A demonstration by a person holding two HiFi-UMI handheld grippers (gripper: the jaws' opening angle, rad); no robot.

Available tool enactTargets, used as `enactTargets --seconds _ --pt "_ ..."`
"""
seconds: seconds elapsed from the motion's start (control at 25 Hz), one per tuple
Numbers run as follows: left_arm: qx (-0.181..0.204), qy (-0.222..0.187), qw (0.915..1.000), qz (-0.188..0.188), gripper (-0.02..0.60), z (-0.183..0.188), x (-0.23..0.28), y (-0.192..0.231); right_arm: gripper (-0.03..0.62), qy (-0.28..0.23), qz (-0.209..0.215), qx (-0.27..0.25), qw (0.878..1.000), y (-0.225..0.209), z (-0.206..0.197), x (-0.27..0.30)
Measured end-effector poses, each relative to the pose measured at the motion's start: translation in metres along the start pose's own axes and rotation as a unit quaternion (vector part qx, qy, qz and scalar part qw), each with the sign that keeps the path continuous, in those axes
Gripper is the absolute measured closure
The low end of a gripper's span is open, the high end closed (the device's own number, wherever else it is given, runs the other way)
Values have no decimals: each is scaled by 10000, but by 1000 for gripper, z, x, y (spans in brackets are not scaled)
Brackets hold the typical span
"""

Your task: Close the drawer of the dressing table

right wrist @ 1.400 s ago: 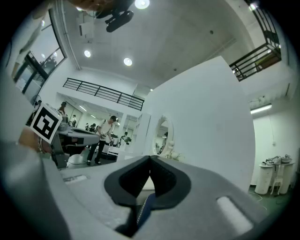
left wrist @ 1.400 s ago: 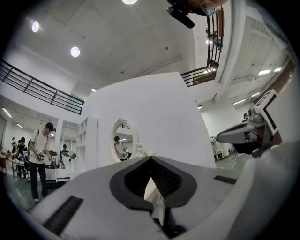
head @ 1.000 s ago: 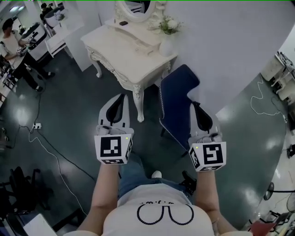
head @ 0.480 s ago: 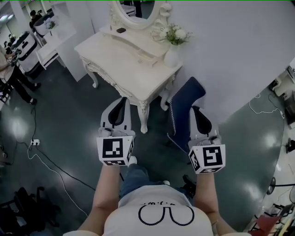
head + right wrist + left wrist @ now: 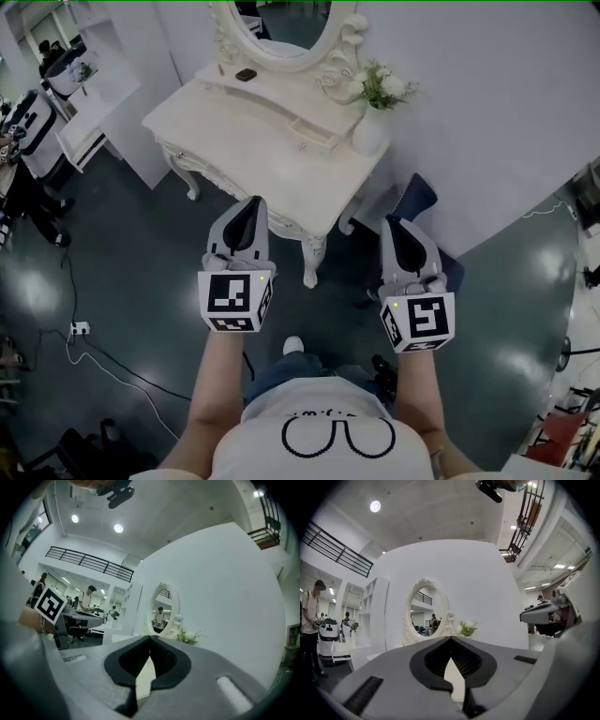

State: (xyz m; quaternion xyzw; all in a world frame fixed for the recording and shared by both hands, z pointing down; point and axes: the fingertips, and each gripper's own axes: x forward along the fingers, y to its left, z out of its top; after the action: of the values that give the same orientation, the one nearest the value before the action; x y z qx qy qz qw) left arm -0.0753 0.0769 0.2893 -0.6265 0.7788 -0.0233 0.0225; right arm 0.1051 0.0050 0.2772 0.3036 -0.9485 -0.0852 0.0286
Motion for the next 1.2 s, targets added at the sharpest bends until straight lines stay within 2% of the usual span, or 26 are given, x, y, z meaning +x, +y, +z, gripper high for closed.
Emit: enactTargets --seconds 0.28,0.48,0.72,0.96,1.2 --pt "-29 158 9998 -154 584 -23 29 39 591 296 -93 -87 9995 20 -12 40" --pt "-180 236 9992 -274 584 -38 49 49 591 390 -179 -21 9991 13 -22 63" --pt "-239 287 9987 -360 584 -47 80 62 591 429 -80 -8 9990 9 -33 101" --pt "-193 449 9972 -563 584 -58 139 71 591 491 -143 146 9986 -16 -49 154" --pt "-185 626 9948 -785 584 -66 218 76 591 624 -356 289 9970 -60 -67 205"
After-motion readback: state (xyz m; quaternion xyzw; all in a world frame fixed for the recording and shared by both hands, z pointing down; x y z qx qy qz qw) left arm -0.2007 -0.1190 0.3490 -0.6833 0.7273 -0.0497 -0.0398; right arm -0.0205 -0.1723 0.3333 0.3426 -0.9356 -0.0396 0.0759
